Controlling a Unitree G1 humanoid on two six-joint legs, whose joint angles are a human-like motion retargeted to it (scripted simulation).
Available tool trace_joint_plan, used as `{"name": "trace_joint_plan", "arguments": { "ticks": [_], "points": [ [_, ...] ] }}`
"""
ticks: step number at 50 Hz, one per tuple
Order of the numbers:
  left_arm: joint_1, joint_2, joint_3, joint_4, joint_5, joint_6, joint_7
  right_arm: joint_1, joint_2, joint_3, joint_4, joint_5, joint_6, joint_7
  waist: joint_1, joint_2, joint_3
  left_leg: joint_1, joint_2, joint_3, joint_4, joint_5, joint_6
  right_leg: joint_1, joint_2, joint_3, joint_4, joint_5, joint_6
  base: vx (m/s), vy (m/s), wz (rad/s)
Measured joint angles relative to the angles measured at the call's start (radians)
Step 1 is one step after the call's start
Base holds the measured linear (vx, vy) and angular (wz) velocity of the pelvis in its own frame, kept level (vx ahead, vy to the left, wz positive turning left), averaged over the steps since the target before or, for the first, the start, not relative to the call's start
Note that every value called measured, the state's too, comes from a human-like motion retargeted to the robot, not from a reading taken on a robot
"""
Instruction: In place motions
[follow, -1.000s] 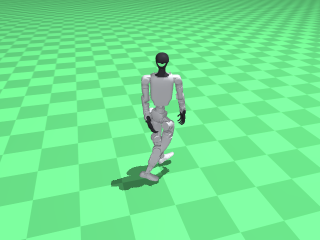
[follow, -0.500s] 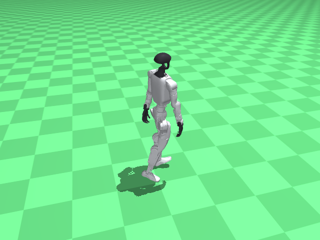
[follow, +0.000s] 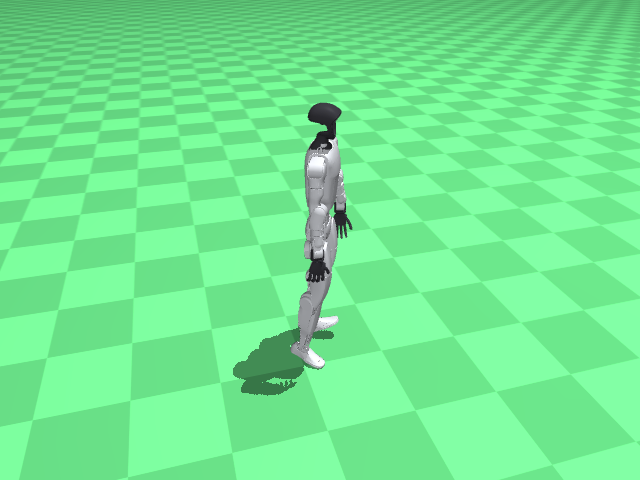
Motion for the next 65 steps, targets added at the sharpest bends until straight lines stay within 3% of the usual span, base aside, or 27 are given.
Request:
{"name": "trace_joint_plan", "arguments": {
  "ticks": [17,37,46,65],
  "points": [
    [0.129,-0.057,-0.059,0.177,0.135,0.010,-0.055,0.021,0.044,0.036,-0.051,-0.085,-0.008,0.039,-0.081,-0.015,0.015,0.063,0.045,0.120,-0.005,-0.050,-0.024,-0.056,0.053,0.173,-0.004,0.038,-0.027,0.16,-0.18,-0.48],
    [0.214,-0.140,-0.073,0.094,0.110,0.001,-0.061,-0.042,0.041,0.032,-0.064,-0.030,0.002,0.048,-0.283,0.039,0.036,0.116,0.105,0.318,-0.003,-0.100,-0.057,-0.124,0.128,0.323,0.001,0.086,-0.027,0.01,-0.16,-0.63],
    [0.190,-0.144,-0.083,0.037,0.082,-0.015,-0.042,-0.027,0.029,-0.003,0.007,0.015,0.023,0.018,-0.260,0.038,0.037,0.114,0.093,0.310,-0.002,-0.096,-0.053,-0.120,0.115,0.310,0.000,0.083,-0.027,0.02,0.06,0.05],
    [0.247,-0.155,-0.060,0.099,0.070,0.009,-0.061,0.006,0.030,0.015,-0.043,-0.023,-0.007,0.033,-0.104,0.017,0.017,0.057,0.025,0.117,0.000,-0.038,-0.022,-0.035,0.043,0.150,-0.017,0.022,-0.039,-0.02,0.22,0.64]
  ]
}}
